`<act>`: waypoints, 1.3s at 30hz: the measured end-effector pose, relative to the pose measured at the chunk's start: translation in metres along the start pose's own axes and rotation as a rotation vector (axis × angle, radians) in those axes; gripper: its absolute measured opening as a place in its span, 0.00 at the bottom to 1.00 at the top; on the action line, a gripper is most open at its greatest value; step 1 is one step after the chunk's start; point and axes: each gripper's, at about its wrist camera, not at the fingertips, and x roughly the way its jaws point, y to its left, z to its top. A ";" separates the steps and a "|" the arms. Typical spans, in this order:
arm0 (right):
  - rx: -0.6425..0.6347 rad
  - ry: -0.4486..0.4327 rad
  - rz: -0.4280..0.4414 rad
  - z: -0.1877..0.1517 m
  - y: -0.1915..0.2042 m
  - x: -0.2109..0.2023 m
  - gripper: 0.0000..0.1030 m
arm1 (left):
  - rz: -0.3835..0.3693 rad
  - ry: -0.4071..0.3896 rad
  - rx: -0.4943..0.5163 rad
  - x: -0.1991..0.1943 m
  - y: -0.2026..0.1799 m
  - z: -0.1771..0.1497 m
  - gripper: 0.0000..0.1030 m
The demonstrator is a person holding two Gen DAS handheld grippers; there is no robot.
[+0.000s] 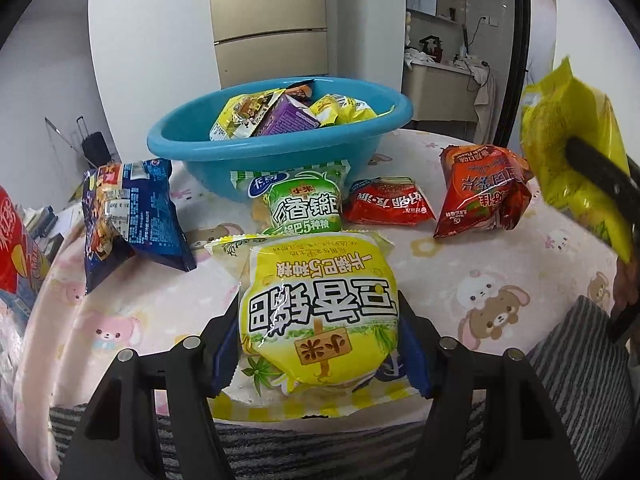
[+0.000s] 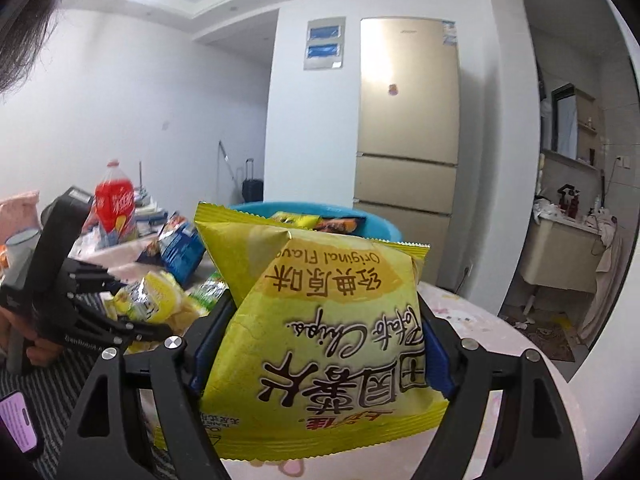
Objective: Organize snacks
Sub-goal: 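Lift the chip bag with the right tool while the left tool lifts the yellow bread bag, then carry both yellow bags over the teal basin and open both tools to drop them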
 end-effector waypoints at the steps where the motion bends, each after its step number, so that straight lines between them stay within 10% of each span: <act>1: -0.008 -0.006 -0.035 0.001 -0.001 -0.002 0.79 | 0.003 -0.004 0.003 0.000 -0.001 0.000 0.67; 14: -0.246 -0.089 -0.408 -0.006 0.031 -0.002 0.81 | -0.061 0.044 -0.064 0.002 0.010 -0.009 0.67; 25: -0.403 -0.139 -0.386 -0.016 0.058 -0.006 0.81 | -0.084 0.058 -0.119 0.008 0.021 -0.008 0.67; 39: -0.192 -0.226 -0.305 0.056 0.046 -0.041 0.81 | -0.035 -0.175 -0.086 -0.069 0.018 0.024 0.67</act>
